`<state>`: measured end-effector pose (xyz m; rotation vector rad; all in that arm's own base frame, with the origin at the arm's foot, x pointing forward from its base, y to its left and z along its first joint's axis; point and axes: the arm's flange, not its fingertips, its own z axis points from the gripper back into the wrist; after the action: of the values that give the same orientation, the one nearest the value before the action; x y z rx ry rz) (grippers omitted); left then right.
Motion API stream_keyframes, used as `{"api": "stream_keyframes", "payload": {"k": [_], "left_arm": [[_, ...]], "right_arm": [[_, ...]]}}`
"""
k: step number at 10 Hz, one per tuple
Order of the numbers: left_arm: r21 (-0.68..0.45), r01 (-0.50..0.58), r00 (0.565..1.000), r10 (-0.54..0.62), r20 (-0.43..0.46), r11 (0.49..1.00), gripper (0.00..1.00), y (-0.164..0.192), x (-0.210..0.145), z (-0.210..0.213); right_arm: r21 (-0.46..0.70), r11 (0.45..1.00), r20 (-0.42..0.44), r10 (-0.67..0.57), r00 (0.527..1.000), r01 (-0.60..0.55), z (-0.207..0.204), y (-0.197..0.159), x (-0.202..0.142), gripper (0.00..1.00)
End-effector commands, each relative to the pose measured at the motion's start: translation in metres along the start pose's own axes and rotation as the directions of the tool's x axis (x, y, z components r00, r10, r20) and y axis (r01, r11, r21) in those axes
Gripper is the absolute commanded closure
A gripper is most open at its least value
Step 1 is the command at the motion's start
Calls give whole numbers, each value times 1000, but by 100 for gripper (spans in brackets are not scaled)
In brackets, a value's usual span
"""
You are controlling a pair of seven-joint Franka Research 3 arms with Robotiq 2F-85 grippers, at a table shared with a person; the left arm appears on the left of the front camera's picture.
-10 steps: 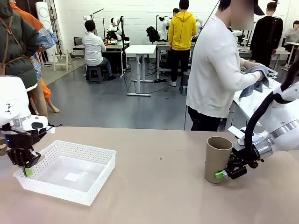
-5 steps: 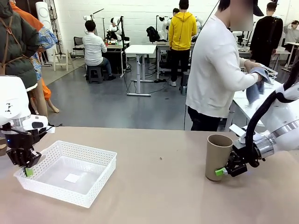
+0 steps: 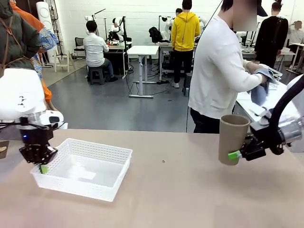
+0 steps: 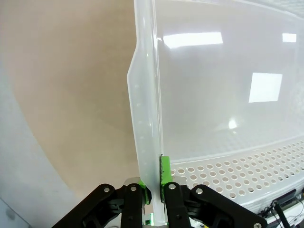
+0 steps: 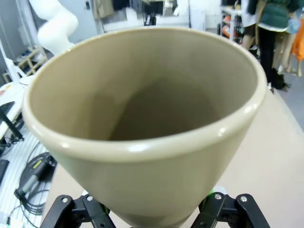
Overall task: Clean and organize the cups into the basket.
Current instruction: Pick up the Organizing basket and move it to the center of the table, then pick up the Reusable plastic cup from the right side of the table and place it inside the Organizing basket.
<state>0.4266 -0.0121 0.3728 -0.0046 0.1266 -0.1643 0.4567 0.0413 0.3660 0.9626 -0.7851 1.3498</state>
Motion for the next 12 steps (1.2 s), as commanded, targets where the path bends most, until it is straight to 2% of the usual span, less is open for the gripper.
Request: {"api": "stream_keyframes", "payload": {"k": [1,4,7,8,10,11,12], "left_arm": [[2,-27,999,27,34,1000,100,-37,11,10],[26,-58,996,56,75,998,100,-105,27,7],[-21,-108,991,109,78,994,100,-152,39,5],[-51,-143,987,146,62,988,100,-166,40,5],[-86,-198,975,205,89,976,100,-183,41,7],[-94,-197,975,205,82,976,100,-192,41,7],[-76,-172,981,177,78,982,100,-199,40,4]], "right_arm": [[-73,997,21,-6,1000,7,19,35,35,36],[-153,988,62,-7,998,16,56,74,82,36],[-228,973,107,7,994,18,80,97,113,36],[-245,969,114,11,993,17,85,98,117,36],[-262,963,140,-24,990,61,92,87,110,36],[-229,974,80,28,996,-9,92,95,119,36],[-229,974,80,28,996,-9,92,95,119,36]]}}
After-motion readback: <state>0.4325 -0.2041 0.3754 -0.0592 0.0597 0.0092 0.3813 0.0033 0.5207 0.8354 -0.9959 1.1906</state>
